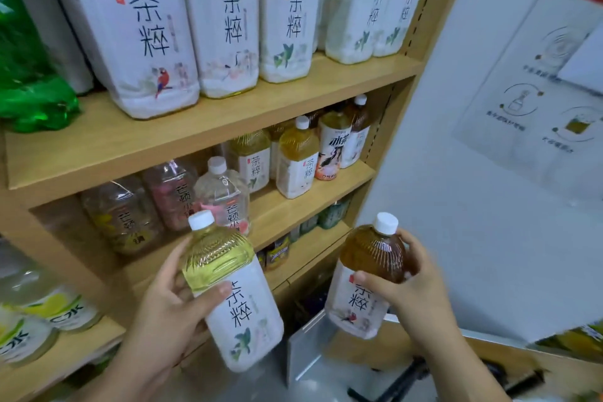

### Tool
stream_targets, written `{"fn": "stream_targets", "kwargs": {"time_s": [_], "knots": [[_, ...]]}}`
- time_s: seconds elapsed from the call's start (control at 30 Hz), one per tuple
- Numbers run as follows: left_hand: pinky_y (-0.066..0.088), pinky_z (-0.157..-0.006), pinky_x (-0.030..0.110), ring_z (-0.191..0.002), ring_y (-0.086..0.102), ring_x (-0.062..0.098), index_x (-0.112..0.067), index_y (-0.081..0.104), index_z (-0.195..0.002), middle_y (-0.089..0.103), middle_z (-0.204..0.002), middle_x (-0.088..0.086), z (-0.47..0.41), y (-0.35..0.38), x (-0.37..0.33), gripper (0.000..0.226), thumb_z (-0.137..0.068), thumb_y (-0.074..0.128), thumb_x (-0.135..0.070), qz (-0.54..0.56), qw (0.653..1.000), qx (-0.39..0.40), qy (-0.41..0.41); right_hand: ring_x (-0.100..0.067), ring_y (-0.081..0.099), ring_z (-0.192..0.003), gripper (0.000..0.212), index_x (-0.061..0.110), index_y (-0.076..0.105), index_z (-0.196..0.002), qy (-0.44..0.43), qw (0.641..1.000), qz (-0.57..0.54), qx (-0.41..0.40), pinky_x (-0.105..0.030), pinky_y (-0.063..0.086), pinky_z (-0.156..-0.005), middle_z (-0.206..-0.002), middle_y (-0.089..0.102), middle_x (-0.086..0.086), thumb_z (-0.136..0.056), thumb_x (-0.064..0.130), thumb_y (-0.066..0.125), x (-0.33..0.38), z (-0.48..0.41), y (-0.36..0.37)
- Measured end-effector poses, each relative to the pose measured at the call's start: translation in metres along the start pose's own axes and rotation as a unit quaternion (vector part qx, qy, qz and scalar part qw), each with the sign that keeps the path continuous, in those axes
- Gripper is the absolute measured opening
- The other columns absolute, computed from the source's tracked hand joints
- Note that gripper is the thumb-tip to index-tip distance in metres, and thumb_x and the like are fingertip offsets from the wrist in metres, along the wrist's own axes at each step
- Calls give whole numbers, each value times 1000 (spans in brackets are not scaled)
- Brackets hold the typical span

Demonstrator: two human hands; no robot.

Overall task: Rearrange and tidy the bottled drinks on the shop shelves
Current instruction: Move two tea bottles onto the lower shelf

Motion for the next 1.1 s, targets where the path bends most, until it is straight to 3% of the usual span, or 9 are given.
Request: {"fn": "stream_targets", "kwargs": {"time_s": [0.1, 0.2, 0.33, 0.5, 0.6, 0.73, 0.83, 0.9, 1.1], "knots": [[61, -66, 27, -99, 74, 19, -37, 53, -138, 77, -110, 1, -22, 16, 3, 82, -70, 81, 1, -2, 1000, 17, 4, -12, 72, -103, 80, 45, 63, -120, 9, 1000, -12, -19, -48, 60, -91, -113, 72, 12, -54, 16, 98, -3, -19, -8], [61, -69, 26, -101, 73, 17, -37, 53, -138, 77, -110, -2, -32, 28, 5, 86, -64, 83, -3, -4, 1000, 8, 3, -10, 72, -99, 79, 43, 63, -119, 14, 1000, -10, -17, -47, 60, -90, -109, 73, 14, -56, 11, 98, -11, -38, -10], [57, -59, 22, -99, 74, 16, -36, 52, -140, 77, -112, 1, -32, 34, 9, 86, -67, 82, -2, 8, 999, -42, 2, -9, 70, -102, 78, 46, 61, -118, 8, 999, 3, 36, -47, 60, -90, -111, 71, 14, -57, 12, 98, -18, -73, 0], [60, -80, 50, -103, 72, 27, -45, 60, -126, 78, -107, -1, -12, 33, 6, 77, -67, 81, -1, 21, 984, -175, 1, -8, 65, -109, 81, 51, 58, -119, -18, 991, 2, 134, -42, 60, -90, -115, 66, 22, -58, 15, 98, -12, -121, 25], [62, -66, 43, -101, 72, 30, -40, 57, -135, 78, -105, -1, -1, 34, 8, 79, -68, 80, -3, 21, 973, -231, 23, -5, 62, -112, 83, 54, 55, -120, -50, 979, 5, 196, -43, 59, -92, -116, 62, 28, -59, 18, 97, -1, -145, 51], [58, -80, 50, -107, 70, 33, -34, 53, -140, 76, -110, 1, 19, 35, 9, 82, -68, 81, -6, 22, 956, -288, 46, -4, 61, -113, 82, 51, 54, -122, -87, 971, -2, 224, -46, 56, -96, -122, 62, 20, -61, 20, 97, 13, -155, 78], [61, -78, 46, -106, 72, 27, -35, 55, -137, 75, -115, 2, 27, 42, 1, 81, -67, 81, -5, 12, 958, -281, 63, -6, 63, -114, 82, 57, 54, -118, -81, 966, -27, 246, -46, 57, -96, -119, 63, 22, -61, 16, 97, 14, -156, 86], [61, -71, 36, -104, 73, 20, -40, 55, -134, 74, -118, -2, 22, 50, -7, 81, -65, 82, -7, -6, 964, -258, 71, -8, 63, -114, 83, 50, 55, -124, -74, 964, -26, 253, -47, 58, -94, -120, 62, 20, -62, 14, 96, 9, -156, 83], [59, -88, 29, -111, 69, 9, -33, 45, -142, 71, -120, -13, -30, 105, -27, 83, -78, 77, 10, -79, 975, -180, 100, -11, 64, -112, 82, 50, 55, -122, -54, 971, -6, 234, -48, 60, -90, -120, 63, 18, -62, 13, 96, -8, -166, 50]]}}
Point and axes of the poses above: each hand's wrist, its own z-axis away from the middle knuckle, its own y-axis out of the palm, x = y × z, the point moved 4 cm from there along -z, towards the middle knuckle
